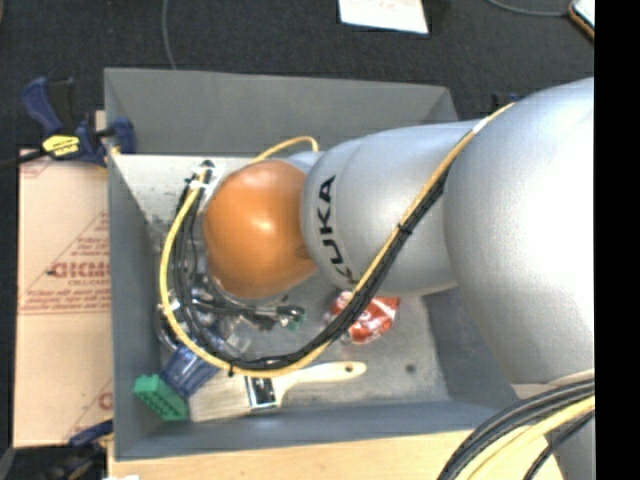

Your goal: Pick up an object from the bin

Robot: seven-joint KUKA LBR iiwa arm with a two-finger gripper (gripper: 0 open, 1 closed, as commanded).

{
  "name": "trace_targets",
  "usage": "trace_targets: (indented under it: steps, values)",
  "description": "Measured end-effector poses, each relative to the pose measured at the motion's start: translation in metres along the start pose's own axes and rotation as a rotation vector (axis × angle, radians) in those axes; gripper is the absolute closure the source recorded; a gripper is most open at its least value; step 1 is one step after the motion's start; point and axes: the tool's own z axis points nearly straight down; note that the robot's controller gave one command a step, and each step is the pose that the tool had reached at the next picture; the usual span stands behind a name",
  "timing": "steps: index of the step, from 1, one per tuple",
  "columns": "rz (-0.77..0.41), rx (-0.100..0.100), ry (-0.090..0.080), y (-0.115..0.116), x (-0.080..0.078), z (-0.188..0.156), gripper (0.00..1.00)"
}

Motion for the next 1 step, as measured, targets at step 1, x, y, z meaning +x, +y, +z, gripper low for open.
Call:
trace_targets:
  steps: [1]
  values:
    - [0.002, 0.004, -0.007, -0.0014, -0.0017, -0.0269, 1.00]
